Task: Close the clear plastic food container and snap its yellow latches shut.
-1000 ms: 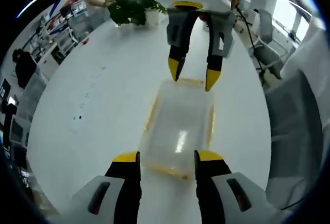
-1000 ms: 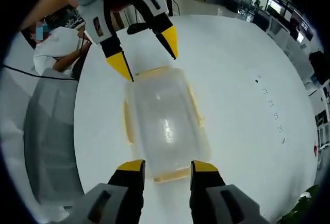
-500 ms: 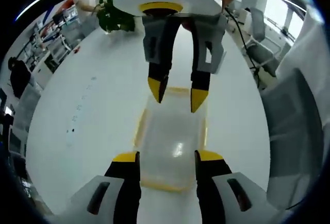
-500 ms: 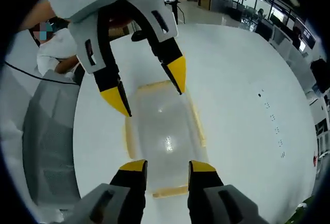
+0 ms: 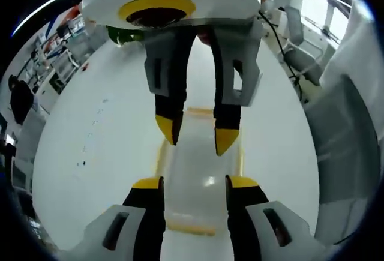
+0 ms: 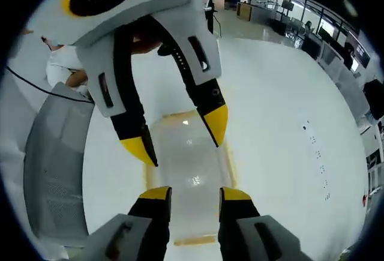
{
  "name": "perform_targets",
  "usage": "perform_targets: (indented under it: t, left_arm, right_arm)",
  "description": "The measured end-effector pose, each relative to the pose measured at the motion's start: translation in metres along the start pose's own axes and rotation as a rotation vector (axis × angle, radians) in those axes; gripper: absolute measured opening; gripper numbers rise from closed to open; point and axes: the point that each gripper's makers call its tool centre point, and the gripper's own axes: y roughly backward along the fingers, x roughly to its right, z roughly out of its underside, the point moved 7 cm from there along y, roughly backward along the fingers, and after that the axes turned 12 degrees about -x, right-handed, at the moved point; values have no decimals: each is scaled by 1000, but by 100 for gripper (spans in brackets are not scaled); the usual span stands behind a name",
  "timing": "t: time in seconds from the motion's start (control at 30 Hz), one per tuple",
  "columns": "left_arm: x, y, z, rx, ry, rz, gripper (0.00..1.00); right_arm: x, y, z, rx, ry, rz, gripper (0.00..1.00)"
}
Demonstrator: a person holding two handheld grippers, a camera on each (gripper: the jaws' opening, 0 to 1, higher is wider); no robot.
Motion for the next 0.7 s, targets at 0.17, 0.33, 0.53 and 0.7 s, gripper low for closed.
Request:
perform_targets:
  t: [0.17,0.33,0.53,0.7]
  left_arm:
    - [0,-3,-2,9,2,-6,37]
    - [1,-6,-4,23,21,-6,37]
    - [5,-11,-3,14,10,-12,36]
    - [6,-15,-1,-12,15,-23,36]
  right_arm:
    - [1,-3,0,7,-3,-3,28]
    - [4,-3,2,7,-5,3,27]
    - [6,-2,1,20,-7,12,27]
    - [7,-4,1,20,-10,9,27]
